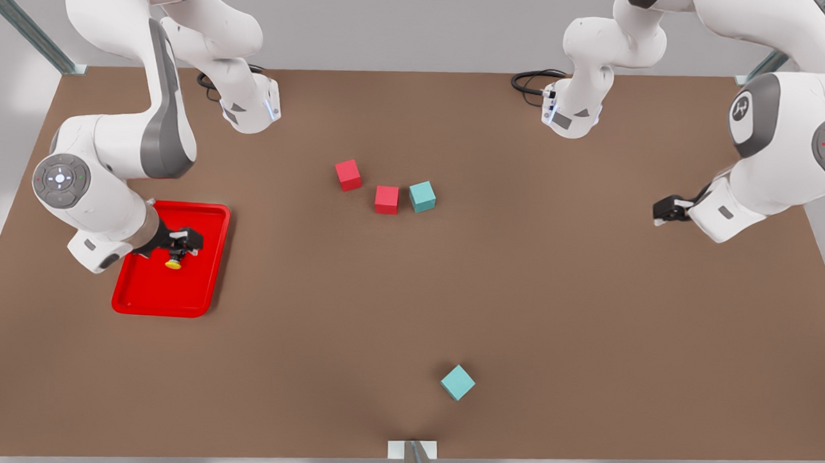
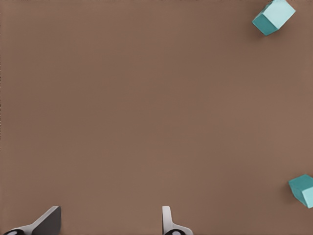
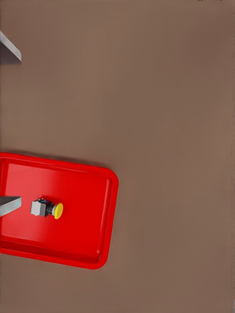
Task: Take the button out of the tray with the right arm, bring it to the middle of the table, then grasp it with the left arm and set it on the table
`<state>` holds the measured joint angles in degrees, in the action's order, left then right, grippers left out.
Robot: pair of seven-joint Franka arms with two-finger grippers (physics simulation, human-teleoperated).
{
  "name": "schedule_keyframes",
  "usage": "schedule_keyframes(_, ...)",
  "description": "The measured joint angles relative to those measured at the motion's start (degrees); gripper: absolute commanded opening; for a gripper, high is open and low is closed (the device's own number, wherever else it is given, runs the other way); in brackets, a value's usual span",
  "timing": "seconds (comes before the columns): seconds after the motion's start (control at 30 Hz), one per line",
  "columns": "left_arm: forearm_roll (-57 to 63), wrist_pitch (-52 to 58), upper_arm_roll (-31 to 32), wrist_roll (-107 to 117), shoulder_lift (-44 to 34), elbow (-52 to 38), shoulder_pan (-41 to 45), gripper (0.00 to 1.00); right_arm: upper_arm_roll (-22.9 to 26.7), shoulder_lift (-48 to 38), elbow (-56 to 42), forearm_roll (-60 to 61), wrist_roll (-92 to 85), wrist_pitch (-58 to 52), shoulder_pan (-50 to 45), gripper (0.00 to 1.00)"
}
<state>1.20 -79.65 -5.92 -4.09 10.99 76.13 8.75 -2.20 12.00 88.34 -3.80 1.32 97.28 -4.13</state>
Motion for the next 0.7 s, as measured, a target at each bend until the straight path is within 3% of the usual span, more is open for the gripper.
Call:
schedule_keyframes(0.23, 0.18, -2.18, 0.10, -0.10, -0.03, 0.01, -0.05, 1.00, -0.01, 3.07, 1.24, -0.08, 0.01, -1.05, 0.47, 1.00)
schedule_keyframes(0.3, 0.21, -2.46, 0.12, -0.13, 0.00, 0.01, -0.05, 1.00, -0.09, 3.17, 11.06, -0.21, -0.02, 1.09, 2.87, 1.00)
schedule_keyframes(0.43, 0.25, -2.80, 0.13, -0.18, 0.12, 0.01, -0.05, 1.00, -0.24, 2.39, 34.74, -0.40, -0.77, 17.59, 11.17, 1.00)
schedule_keyframes(0.6, 0.27, -3.01, 0.13, -0.23, 0.22, 0.01, -0.09, 1.00, -0.26, 2.10, 46.36, -0.50, -2.16, 35.08, 18.47, 1.00)
schedule_keyframes(0.7, 0.27, -3.07, 0.20, -0.25, 0.33, 0.01, -0.27, 1.00, -0.26, 2.19, 48.38, -0.53, -2.87, 42.98, 20.85, 1.00)
